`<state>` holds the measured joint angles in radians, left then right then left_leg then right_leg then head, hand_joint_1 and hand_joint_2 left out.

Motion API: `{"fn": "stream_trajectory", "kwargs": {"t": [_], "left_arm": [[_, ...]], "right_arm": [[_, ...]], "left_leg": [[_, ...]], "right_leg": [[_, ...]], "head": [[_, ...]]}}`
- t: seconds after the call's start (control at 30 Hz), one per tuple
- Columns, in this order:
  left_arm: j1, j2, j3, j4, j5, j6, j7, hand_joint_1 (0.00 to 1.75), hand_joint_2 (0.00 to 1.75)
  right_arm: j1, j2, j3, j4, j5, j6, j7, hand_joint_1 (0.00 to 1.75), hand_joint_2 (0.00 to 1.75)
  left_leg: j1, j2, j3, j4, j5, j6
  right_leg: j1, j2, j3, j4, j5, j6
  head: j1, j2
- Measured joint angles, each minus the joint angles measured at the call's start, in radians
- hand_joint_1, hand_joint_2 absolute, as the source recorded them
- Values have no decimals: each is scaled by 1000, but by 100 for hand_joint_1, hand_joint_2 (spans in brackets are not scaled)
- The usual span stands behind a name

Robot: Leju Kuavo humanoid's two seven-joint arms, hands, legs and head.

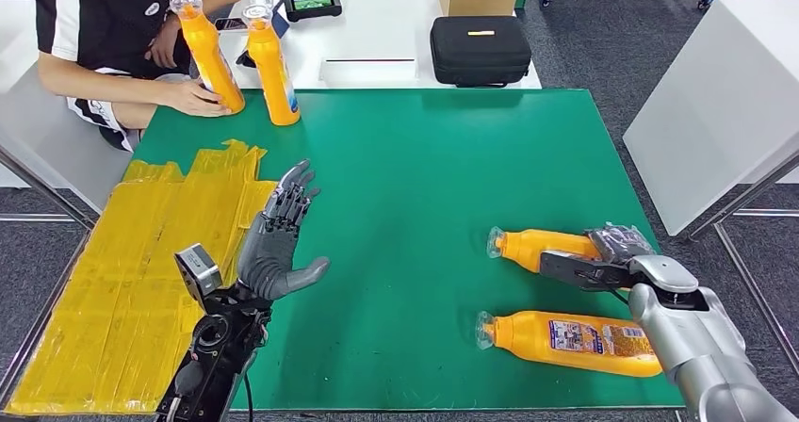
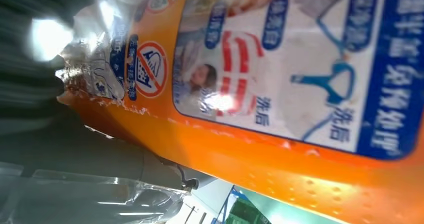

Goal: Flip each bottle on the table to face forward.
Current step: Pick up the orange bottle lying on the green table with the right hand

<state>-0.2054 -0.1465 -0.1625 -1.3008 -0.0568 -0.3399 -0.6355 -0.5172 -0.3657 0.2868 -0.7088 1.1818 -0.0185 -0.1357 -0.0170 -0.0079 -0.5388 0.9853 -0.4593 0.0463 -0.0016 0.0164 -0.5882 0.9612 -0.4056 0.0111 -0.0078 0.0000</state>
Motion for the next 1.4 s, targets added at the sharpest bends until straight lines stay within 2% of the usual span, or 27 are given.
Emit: {"fn": "stream_trajectory", "kwargs": {"t": [0.23,0.43,0.63,0.83,0.97,1.13,1.27,1.4], "left_arm": [[14,0,0,-16,10,-3,27,0,175],[26,-3,0,-20,57,2,174,0,175],[25,-6,-13,2,80,13,199,0,175],[17,-8,-39,20,87,17,211,0,175],[4,-8,-51,32,87,18,214,0,175],[-22,-8,-78,42,87,24,221,0,175],[-32,-8,-98,44,89,19,232,0,175],[-40,-8,-111,50,90,17,235,0,175]], "right_arm": [[81,52,-55,-123,-38,-151,-54,175,175],[185,171,-182,-328,-221,-294,-145,175,175],[253,274,-251,-455,-298,-382,-186,175,175],[278,337,-262,-507,-367,-409,-218,175,175],[280,374,-258,-517,-443,-357,-257,175,175],[277,429,-212,-517,-643,-171,-296,175,175],[270,453,-166,-516,-791,-18,-313,175,175],[269,466,-137,-516,-825,23,-320,175,175]], "left_leg": [[1,-1,-3,0,0,0],[2,-1,-7,0,0,0],[2,-1,-8,0,0,0],[1,-1,-8,0,0,0],[1,-1,-8,0,0,0],[2,-1,-8,0,0,0],[2,-1,-8,0,0,-1],[2,-1,-8,0,0,-1]], "right_leg": [[0,-1,-3,0,0,0],[1,-1,-6,1,0,0],[1,-1,-7,1,0,0],[0,-1,-7,1,0,0],[0,-1,-7,1,0,0],[1,-1,-8,1,0,0],[1,-1,-8,1,0,0],[1,-1,-8,1,0,0]], "head": [[0,0],[0,0],[0,0],[0,0],[0,0],[0,0],[0,0],[0,0]]}}
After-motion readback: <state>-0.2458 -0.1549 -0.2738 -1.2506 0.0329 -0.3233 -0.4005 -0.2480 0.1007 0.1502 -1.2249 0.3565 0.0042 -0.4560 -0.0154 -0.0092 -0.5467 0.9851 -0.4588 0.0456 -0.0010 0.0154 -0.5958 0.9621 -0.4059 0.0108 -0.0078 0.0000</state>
